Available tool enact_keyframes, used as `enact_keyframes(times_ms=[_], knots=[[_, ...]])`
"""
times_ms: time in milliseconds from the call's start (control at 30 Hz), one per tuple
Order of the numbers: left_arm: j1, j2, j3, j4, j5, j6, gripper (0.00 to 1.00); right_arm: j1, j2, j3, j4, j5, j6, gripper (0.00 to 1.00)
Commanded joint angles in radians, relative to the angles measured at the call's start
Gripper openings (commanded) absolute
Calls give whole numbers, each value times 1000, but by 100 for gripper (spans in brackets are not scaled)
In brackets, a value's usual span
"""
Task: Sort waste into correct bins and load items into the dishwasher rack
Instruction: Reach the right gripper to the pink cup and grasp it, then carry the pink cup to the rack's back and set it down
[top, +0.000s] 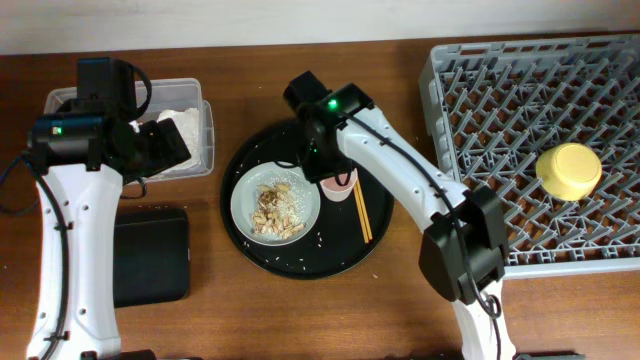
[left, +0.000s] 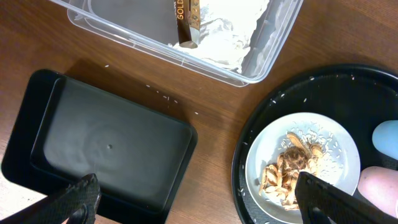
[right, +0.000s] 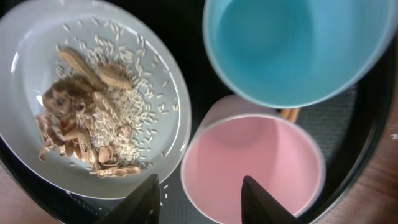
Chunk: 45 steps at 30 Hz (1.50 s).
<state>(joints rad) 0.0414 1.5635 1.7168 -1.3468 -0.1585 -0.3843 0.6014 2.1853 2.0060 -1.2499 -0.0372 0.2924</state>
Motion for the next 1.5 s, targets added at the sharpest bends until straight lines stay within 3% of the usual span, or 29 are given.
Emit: enact_keyframes(times_ms=[0, 133, 200, 367, 433, 467, 633, 700, 800, 933, 1000, 1100, 1300, 1467], knots=[[1, -3, -2, -1, -11, 15, 99, 34, 44, -9, 10, 29, 52, 41], [1, -3, -2, -1, -11, 15, 99, 34, 47, -12, 13, 98, 110, 42], [1, -2, -2, -1, -11, 15, 99, 36, 47, -14, 9, 93, 117, 34], [1, -3, -2, -1, -11, 15, 99, 62, 47, -82, 51, 94, 174, 31], [1, -3, -2, -1, -11, 15, 99, 60, 45, -72, 43, 71, 174, 18], [1, -2, -2, -1, -11, 15, 99, 59, 44, -42, 20, 45, 174, 6], [1, -3, -2, -1, -11, 15, 99, 21, 40, 278, -277, 42, 173, 4], [1, -3, -2, -1, -11, 15, 99, -64, 31, 554, -449, 16, 106, 4], [1, -2, -2, -1, -11, 15, 100, -364, -71, 777, -449, -325, -56, 4], [1, -3, -2, -1, -11, 15, 99, -782, -87, 784, -438, -438, -287, 4], [1, -3, -2, -1, -11, 15, 99, -936, -49, 747, -390, -457, -353, 4], [1, -3, -2, -1, -11, 15, 99, -1038, 20, 647, -203, -597, -476, 4], [1, -3, -2, -1, -11, 15, 99, -1159, 170, 254, 382, -1217, -494, 4], [1, -3, -2, -1, -11, 15, 99, -1173, 195, 107, 450, -1257, -493, 4]])
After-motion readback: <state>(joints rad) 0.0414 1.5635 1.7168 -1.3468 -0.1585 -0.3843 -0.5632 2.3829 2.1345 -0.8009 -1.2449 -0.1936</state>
